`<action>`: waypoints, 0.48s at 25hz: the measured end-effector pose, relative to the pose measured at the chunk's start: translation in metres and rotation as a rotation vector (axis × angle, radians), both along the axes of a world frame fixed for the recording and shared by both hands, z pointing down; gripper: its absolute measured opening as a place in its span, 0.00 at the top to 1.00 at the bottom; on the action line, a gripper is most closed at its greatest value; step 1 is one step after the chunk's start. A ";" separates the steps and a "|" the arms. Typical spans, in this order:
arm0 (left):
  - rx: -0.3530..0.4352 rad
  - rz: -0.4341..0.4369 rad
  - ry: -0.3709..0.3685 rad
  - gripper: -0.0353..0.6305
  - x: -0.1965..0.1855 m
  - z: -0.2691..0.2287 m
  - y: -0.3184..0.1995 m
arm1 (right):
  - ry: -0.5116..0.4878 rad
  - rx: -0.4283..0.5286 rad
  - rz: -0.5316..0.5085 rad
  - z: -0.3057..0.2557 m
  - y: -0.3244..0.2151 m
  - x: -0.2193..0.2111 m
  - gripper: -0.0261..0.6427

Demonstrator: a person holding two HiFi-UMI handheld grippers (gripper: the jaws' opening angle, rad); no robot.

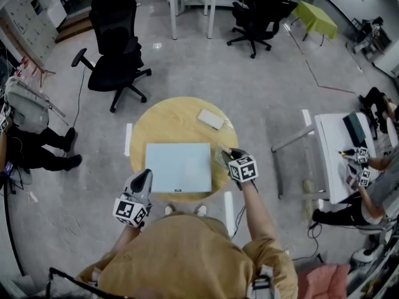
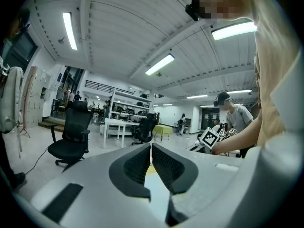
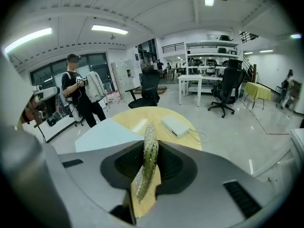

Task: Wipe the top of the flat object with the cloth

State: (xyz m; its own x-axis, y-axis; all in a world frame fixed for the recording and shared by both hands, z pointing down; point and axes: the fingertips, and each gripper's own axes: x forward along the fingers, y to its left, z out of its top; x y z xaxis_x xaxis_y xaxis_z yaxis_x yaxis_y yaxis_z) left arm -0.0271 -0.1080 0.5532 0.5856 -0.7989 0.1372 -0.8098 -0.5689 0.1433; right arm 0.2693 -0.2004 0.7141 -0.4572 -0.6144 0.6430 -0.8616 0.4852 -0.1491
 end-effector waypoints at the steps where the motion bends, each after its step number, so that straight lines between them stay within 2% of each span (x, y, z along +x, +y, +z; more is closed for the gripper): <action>1: -0.002 -0.001 0.000 0.92 -0.002 0.000 0.000 | -0.008 0.018 0.006 -0.010 0.003 -0.003 0.87; 12: 0.004 -0.033 0.000 0.92 -0.031 -0.009 0.009 | -0.135 0.249 -0.028 -0.122 0.020 -0.074 0.87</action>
